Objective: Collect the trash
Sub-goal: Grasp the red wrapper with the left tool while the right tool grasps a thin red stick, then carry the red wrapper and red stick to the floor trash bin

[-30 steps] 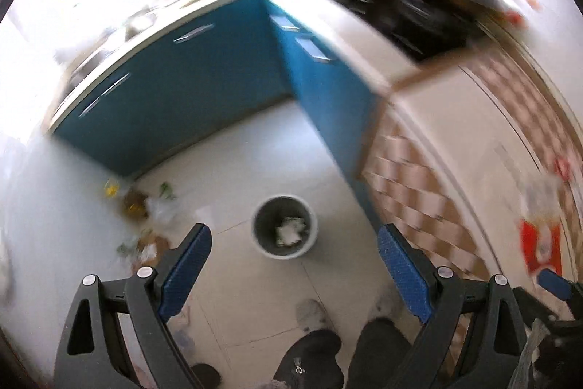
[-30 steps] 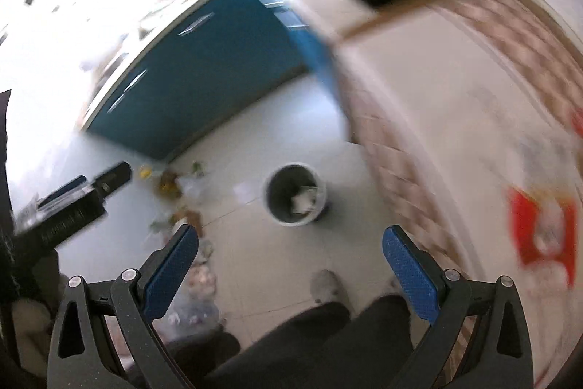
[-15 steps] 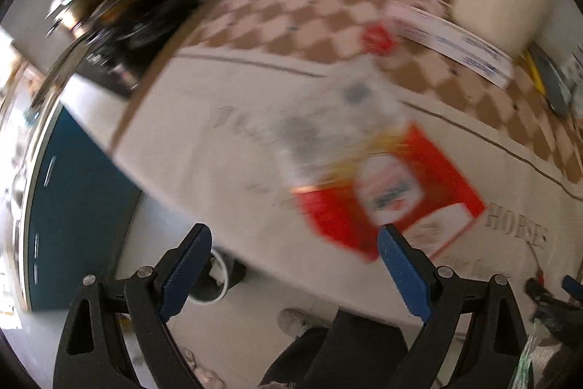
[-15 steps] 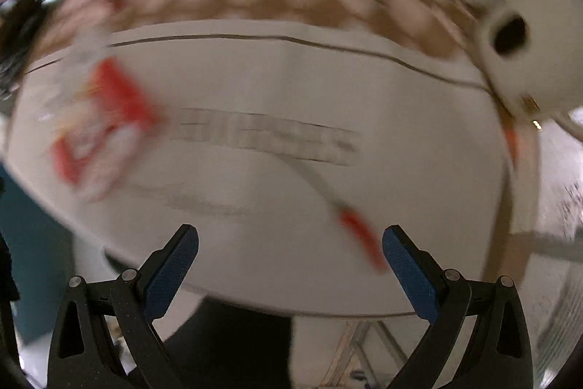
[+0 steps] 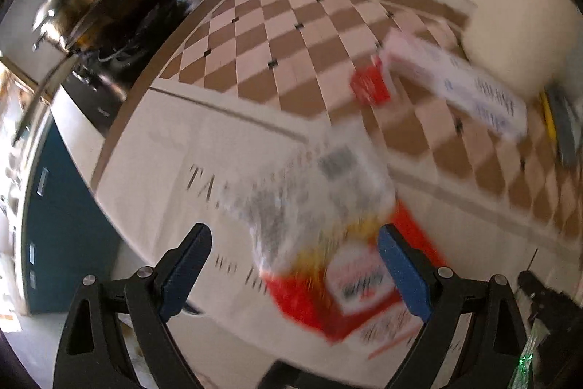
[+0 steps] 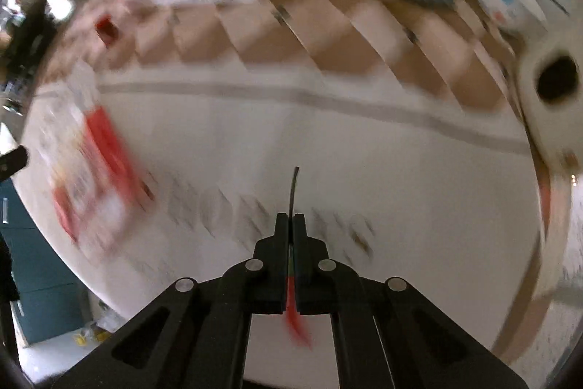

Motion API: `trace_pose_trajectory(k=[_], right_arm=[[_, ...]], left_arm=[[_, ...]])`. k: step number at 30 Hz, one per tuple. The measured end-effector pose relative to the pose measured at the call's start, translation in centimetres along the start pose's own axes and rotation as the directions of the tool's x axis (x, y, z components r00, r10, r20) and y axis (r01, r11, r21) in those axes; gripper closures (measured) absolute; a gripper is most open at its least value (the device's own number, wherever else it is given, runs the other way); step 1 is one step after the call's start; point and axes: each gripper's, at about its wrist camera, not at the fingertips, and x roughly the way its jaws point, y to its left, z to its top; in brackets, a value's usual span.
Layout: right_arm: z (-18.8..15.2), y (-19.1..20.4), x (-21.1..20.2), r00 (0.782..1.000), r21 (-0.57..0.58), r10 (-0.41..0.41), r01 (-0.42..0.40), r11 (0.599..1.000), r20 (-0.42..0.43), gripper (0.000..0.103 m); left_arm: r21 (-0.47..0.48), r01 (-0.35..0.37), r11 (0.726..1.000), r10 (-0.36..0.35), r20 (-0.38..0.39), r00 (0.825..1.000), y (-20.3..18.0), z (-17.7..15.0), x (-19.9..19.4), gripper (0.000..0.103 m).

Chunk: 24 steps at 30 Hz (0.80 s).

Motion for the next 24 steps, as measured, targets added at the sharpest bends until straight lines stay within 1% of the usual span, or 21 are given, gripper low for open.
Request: trace_pose_trajectory(k=[3, 5, 6, 7, 10, 12, 13, 14, 15, 16, 17, 18, 19, 21, 23, 24], right_arm=[[3.3, 2.1, -0.6, 0.997, -0.022, 0.05, -0.048, 0.999, 0.054, 0.101], [5.9, 3.8, -0.4, 0.994, -0.035, 0.073, -0.071, 0.997, 0.077, 0.101], [6.6, 4.1, 0.0, 0.993, -0.038, 0.079, -0.076, 0.996, 0.084, 0.101], [7.4, 4.4, 0.5, 0.992, -0.041, 0.082, -0.079, 0.996, 0.091, 0.101], [11.2, 5.1, 1.8, 0.99, -0.04, 0.088, -0.084, 0.996, 0.109, 0.101], [12.7, 5.6, 2.5, 0.99, -0.031, 0.089, -0.086, 0.996, 0.114, 0.101], [13.1, 6.0, 2.9, 0.989, -0.027, 0.088, -0.085, 0.996, 0.115, 0.101], [13.6, 6.1, 3.5, 0.989, -0.022, 0.085, -0.083, 0.996, 0.117, 0.101], [13.9, 6.1, 3.7, 0.989, -0.018, 0.084, -0.083, 0.996, 0.118, 0.101], [14.2, 6.0, 4.0, 0.99, -0.015, 0.082, -0.081, 0.997, 0.117, 0.101], [14.8, 6.4, 4.9, 0.99, -0.013, 0.078, -0.077, 0.997, 0.116, 0.101], [14.9, 6.5, 5.1, 0.991, -0.013, 0.074, -0.073, 0.997, 0.114, 0.101], [14.9, 6.2, 5.2, 0.991, -0.014, 0.07, -0.069, 0.998, 0.111, 0.101], [14.9, 6.3, 5.4, 0.992, -0.012, 0.065, -0.064, 0.998, 0.106, 0.101], [14.7, 5.7, 5.0, 0.993, -0.008, 0.062, -0.062, 0.998, 0.105, 0.101], [14.6, 5.6, 4.8, 0.992, -0.007, 0.061, -0.061, 0.998, 0.106, 0.101]], left_arm=[[-0.028, 0.038, 0.999, -0.038, -0.012, 0.999, -0.3, 3.8, 1.7, 0.01], [-0.038, 0.063, 0.997, -0.063, -0.011, 0.998, -0.9, 6.0, 2.7, 0.011], [-0.045, 0.082, 0.996, -0.083, -0.016, 0.996, -1.3, 7.1, 3.4, 0.011], [-0.05, 0.103, 0.993, -0.105, -0.022, 0.994, -1.6, 7.9, 3.8, 0.011], [-0.066, 0.171, 0.983, -0.175, -0.054, 0.983, -3.0, 10.2, 6.0, 0.011], [-0.068, 0.187, 0.98, -0.192, -0.081, 0.978, -3.9, 11.2, 7.5, 0.012], [-0.065, 0.189, 0.98, -0.194, -0.095, 0.976, -4.4, 11.6, 8.3, 0.016], [-0.058, 0.183, 0.981, -0.189, -0.112, 0.976, -4.9, 11.9, 9.2, 0.029], [-0.055, 0.181, 0.982, -0.187, -0.127, 0.974, -5.3, 12.1, 9.9, 0.049], [-0.055, 0.184, 0.981, -0.19, -0.136, 0.972, -5.4, 12.2, 10.4, 0.063], [-0.056, 0.194, 0.979, -0.2, -0.145, 0.969, -5.5, 12.3, 10.9, 0.083], [-0.058, 0.199, 0.978, -0.206, -0.142, 0.968, -5.4, 12.3, 10.9, 0.083], [-0.054, 0.194, 0.979, -0.2, -0.125, 0.972, -5.3, 12.3, 10.7, 0.084], [-0.035, 0.164, 0.986, -0.166, -0.079, 0.983, -5.1, 12.1, 9.6, 0.086], [-0.035, 0.153, 0.988, -0.155, -0.044, 0.987, -4.6, 11.9, 8.4, 0.087], [-0.035, 0.144, 0.989, -0.145, -0.014, 0.989, -4.2, 11.7, 7.4, 0.087]])
